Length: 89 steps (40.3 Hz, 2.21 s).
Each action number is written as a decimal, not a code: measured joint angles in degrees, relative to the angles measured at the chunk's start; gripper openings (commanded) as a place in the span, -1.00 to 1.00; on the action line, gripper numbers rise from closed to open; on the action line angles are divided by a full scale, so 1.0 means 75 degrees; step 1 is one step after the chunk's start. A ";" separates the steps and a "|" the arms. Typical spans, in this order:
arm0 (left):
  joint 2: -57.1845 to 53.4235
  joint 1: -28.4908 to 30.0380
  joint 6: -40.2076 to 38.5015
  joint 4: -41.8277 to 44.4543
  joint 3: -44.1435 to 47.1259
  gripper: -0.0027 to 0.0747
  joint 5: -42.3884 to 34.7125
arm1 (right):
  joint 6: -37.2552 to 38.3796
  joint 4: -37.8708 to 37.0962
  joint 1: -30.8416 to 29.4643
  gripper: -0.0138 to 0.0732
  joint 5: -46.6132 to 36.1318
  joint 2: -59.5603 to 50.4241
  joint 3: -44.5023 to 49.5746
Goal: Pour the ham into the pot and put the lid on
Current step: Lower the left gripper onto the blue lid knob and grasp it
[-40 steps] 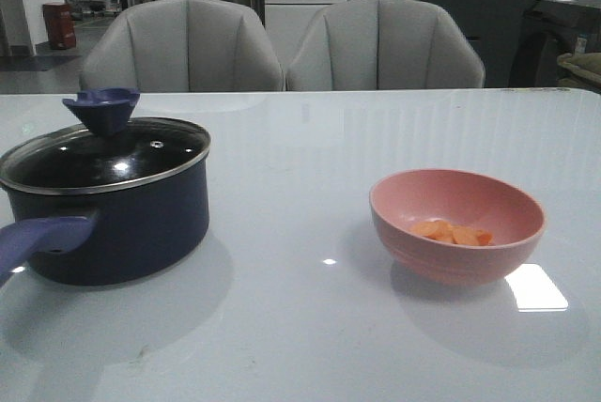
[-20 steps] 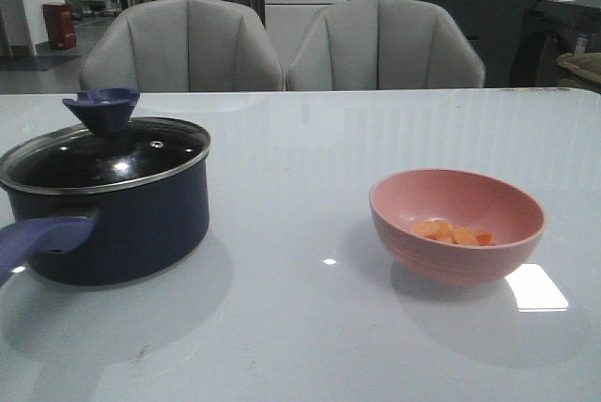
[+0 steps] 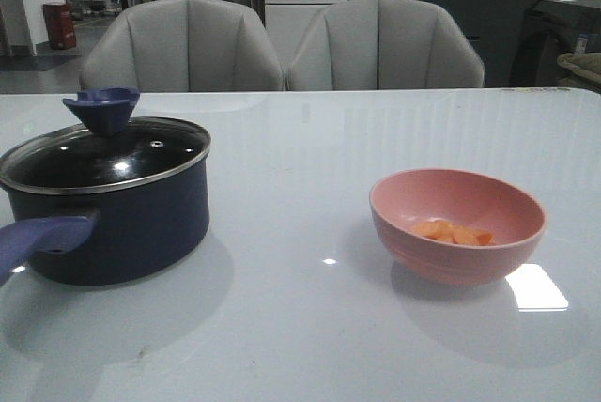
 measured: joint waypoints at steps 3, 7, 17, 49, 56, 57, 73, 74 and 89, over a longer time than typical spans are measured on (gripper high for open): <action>0.0652 -0.0240 -0.0086 0.0076 -0.0630 0.77 0.0367 | 0.0000 0.0000 0.0000 -0.34 0.0000 0.0000 0.0000; 0.1578 -0.0439 -0.0333 0.0341 -0.1469 0.77 0.0933 | 0.0000 0.0000 0.0000 -0.34 0.0000 0.0000 0.0000; 0.3248 -0.0499 -0.0706 0.0598 -0.2984 0.77 0.2022 | 0.0000 0.0000 0.0000 -0.34 0.0000 0.0000 0.0000; 0.4929 -0.0499 -0.0999 0.0488 -0.3529 0.77 0.2640 | 0.0000 0.0000 0.0000 -0.34 0.0000 0.0000 0.0000; 0.5067 -0.0499 -0.0999 0.0430 -0.3546 0.71 0.2779 | 0.0000 0.0000 0.0000 -0.34 0.0000 0.0000 0.0000; 0.5084 -0.0499 -0.0999 0.0430 -0.3564 0.67 0.2801 | 0.0000 0.0000 0.0000 -0.34 0.0000 0.0000 0.0000; 0.5133 -0.0499 -0.1031 0.0430 -0.3801 -0.11 0.3013 | 0.0000 0.0000 0.0000 -0.34 0.0000 0.0000 0.0000; 0.5146 -0.0499 -0.1031 0.0430 -0.3805 -0.13 0.3025 | 0.0000 0.0000 0.0000 -0.34 0.0000 0.0000 0.0000; 0.5211 -0.0499 -0.1031 0.0430 -0.3939 -0.20 0.3171 | 0.0000 0.0000 0.0000 -0.34 0.0000 0.0000 0.0000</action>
